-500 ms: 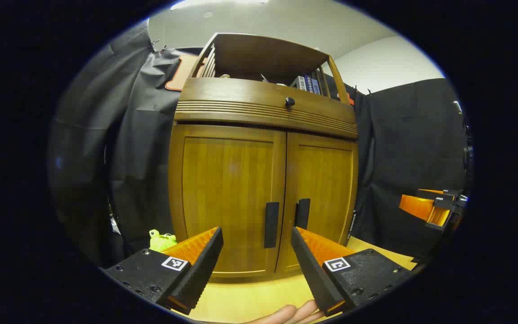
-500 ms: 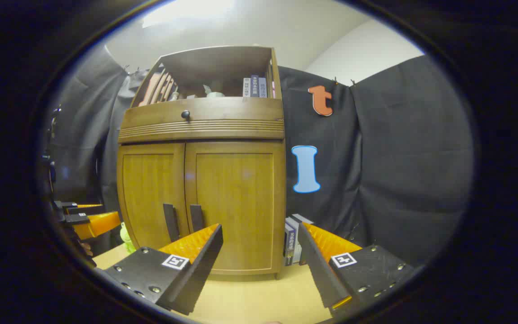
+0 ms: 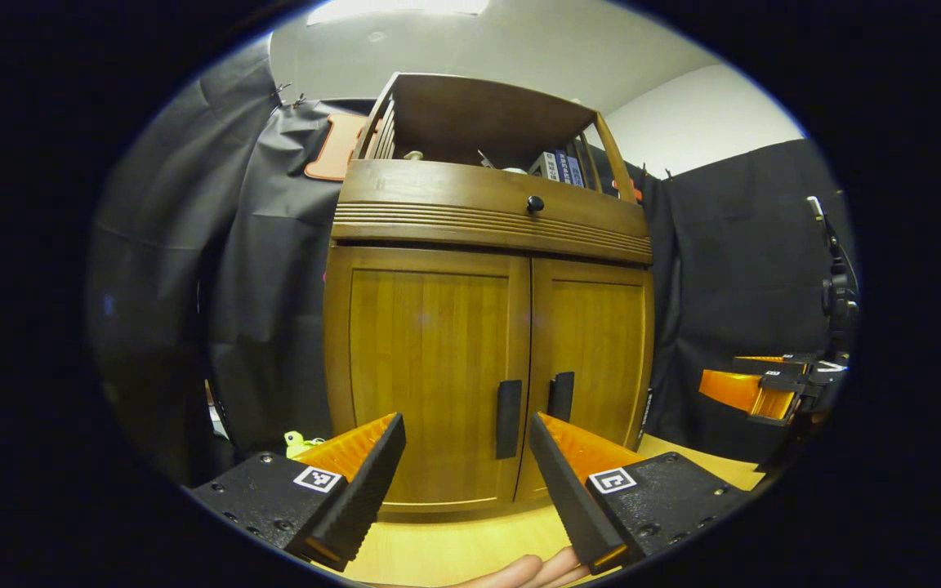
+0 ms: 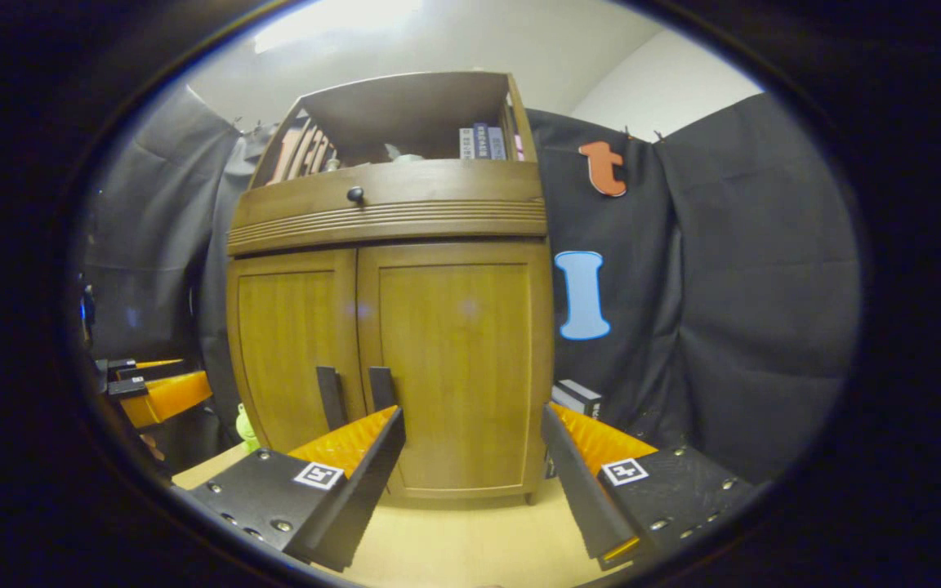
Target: Open the right door of the double-door shoe cabinet with the right hand, and open the left door with the left hand.
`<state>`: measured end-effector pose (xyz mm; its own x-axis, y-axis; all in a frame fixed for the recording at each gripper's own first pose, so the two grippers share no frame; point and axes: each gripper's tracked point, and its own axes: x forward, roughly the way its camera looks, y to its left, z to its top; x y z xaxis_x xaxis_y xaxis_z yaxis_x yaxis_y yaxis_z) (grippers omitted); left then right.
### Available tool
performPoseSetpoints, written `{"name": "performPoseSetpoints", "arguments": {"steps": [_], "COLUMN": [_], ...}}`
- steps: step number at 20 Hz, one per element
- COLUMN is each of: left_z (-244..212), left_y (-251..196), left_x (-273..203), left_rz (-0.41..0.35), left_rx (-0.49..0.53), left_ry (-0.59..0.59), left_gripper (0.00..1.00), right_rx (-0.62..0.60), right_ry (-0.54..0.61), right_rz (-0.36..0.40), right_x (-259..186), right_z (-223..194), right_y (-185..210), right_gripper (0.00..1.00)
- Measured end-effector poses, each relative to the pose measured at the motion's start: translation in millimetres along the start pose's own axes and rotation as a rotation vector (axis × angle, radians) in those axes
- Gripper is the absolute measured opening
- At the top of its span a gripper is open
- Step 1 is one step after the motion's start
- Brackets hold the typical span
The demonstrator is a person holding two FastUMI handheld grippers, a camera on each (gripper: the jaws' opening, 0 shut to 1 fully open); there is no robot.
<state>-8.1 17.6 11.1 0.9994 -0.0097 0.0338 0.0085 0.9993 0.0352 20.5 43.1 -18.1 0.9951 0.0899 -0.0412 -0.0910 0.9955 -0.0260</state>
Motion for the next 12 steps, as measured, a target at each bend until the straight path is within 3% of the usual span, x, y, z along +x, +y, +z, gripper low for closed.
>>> {"name": "performPoseSetpoints", "arguments": {"steps": [4,9,12], "left_z": [5,8,9], "left_y": [10,37,51], "left_x": [-1,2,5], "left_rz": [0.002,0.018,0.029], "left_rx": [-0.016,-0.045,-0.066], "left_ry": [-0.011,-0.005,-0.003], "left_gripper": [0.89,0.89,0.89], "right_rx": [-0.012,0.055,0.03], "right_ry": [0.002,-0.003,0.018], "right_rz": [0.037,0.118,0.113], "right_x": [19,59,93], "right_z": [-5,-6,-12], "right_y": [24,79,98], "right_gripper": [0.98,0.99,0.99]}}
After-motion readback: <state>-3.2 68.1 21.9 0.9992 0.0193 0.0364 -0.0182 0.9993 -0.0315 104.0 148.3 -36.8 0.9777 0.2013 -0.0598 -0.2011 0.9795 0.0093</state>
